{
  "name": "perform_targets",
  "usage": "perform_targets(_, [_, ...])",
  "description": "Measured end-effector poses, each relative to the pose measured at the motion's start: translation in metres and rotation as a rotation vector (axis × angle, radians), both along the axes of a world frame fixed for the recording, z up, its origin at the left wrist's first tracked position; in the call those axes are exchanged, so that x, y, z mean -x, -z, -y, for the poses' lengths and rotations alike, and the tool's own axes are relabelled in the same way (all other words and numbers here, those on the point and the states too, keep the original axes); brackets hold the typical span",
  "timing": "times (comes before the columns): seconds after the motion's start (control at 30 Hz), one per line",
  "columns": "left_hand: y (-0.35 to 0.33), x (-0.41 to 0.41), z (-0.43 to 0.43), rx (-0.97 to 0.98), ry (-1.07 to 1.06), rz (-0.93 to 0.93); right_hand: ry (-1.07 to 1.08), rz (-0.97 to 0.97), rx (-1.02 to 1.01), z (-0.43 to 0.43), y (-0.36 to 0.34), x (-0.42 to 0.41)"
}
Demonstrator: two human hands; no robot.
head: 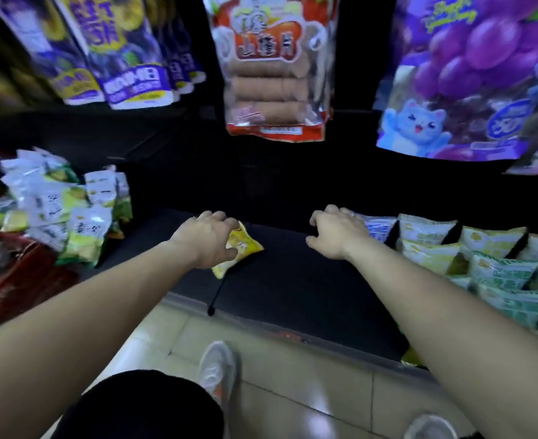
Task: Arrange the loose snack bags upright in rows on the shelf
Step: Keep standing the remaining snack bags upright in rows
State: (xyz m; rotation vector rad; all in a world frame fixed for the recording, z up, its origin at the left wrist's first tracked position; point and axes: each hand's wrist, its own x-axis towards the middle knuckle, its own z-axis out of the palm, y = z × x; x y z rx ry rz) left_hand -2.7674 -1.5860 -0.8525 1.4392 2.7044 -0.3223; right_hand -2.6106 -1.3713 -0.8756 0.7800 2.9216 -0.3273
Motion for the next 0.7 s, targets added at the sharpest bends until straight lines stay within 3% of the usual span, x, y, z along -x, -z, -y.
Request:
perform_targets(0.37, [0.122, 0.125, 0.069, 0.010, -0.183, 0.133, -0.108, 0.117, 0.179, 0.074, 0.148, 0.164])
perform_targets(0.5, [0.172, 0.162, 0.076, -0.095, -0.299, 0.217, -0.060, 0.084, 0.192, 0.073, 0.198, 0.219])
perform_targets(0.7, [0.223, 0.180, 0.078, -0.242, -0.453, 0.323, -0.384, 0.086, 0.085, 0.064, 0.233, 0.281])
